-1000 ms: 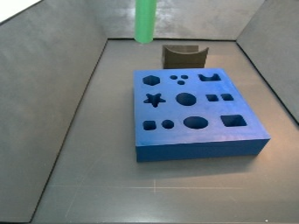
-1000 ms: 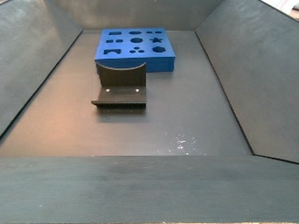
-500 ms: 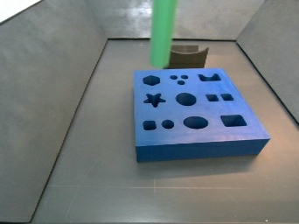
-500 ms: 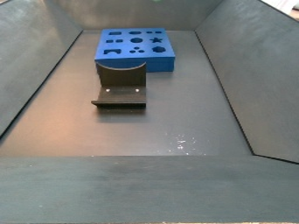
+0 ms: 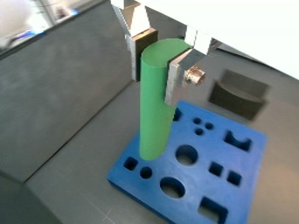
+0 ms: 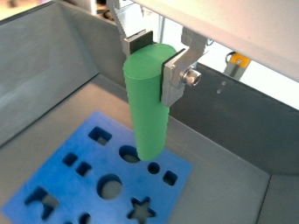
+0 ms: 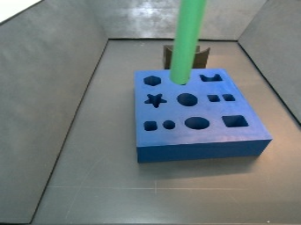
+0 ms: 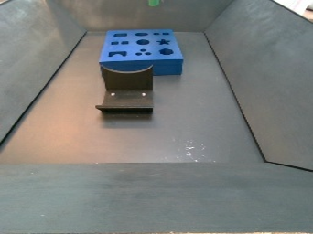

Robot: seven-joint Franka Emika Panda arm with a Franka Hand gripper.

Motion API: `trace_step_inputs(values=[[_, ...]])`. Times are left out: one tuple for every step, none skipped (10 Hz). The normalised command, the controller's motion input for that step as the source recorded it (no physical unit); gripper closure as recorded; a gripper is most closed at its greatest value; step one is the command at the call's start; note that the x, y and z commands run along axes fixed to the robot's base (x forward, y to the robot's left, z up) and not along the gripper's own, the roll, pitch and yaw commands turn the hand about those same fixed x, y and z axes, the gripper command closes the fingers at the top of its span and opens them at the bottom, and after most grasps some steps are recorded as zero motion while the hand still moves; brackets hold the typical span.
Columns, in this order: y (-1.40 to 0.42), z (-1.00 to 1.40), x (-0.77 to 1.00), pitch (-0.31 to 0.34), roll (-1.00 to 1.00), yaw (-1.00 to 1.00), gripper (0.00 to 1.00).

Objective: Pick up the oval object. Move up. Place the oval object on the fixture. Regrasp the oval object. Move to above the board. Insert the oval object.
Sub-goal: Insert the oval object.

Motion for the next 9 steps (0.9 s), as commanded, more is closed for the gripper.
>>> trace_step_inputs(values=[[0.0,0.0,0.14,-0.05,-0.03,-0.91,1.0],[0.0,-0.03,0.01,-0.066,0.0,-1.0,1.0],[0.0,-0.07,0.0,-0.067,0.0,-1.0,1.0],[0.0,-0.07,0.0,-0.064,0.0,-1.0,1.0],[0.0,-0.07,0.0,-0.074,0.0,-1.0,1.0],[0.0,-0.09,0.0,-0.06,0.0,-1.0,1.0],[0.0,-0.17,0.03,-0.05,0.0,-1.0,1.0],[0.0,-0.24,0.14,-0.033,0.03,-0.91,1.0],[0.0,-0.24,0.18,-0.026,0.04,-0.87,1.0]])
